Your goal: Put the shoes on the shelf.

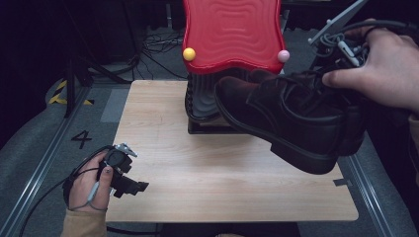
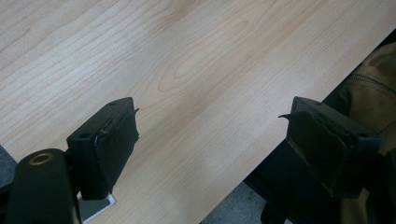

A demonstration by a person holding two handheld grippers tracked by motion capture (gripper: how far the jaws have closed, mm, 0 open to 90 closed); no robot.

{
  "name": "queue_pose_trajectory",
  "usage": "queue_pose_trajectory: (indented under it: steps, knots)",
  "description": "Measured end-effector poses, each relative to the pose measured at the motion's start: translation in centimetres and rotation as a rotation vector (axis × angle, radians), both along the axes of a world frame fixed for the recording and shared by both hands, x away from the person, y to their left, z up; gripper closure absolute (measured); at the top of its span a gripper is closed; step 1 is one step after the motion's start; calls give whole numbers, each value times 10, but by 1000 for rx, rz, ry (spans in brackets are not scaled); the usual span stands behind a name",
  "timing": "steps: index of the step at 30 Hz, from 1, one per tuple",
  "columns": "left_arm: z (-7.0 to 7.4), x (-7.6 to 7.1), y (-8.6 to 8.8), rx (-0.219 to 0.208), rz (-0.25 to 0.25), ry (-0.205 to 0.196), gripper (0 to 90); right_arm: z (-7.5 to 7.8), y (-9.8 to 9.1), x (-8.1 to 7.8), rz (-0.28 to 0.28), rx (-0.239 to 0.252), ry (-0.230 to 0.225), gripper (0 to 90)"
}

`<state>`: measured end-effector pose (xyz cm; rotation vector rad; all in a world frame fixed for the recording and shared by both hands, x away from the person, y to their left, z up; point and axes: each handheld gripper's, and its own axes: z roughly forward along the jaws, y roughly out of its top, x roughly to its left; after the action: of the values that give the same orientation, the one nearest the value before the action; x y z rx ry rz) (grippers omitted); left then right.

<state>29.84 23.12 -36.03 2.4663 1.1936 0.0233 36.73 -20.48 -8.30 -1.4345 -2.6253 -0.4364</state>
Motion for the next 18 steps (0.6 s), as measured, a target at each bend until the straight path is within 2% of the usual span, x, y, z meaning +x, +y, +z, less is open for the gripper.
queue_pose_trajectory:
  steps: [6, 12, 18]
  knots:
    - [-1, -1, -1, -1, -4, 4, 170, 17, 13, 17, -32, 7, -42, 822]
    - [0, -4, 3, -10, 5, -4, 170, 34, 30, 47, -116, 13, -117, 822]
    - [-2, -8, 7, -10, 19, 6, 170, 48, 42, 72, -175, -2, -157, 822]
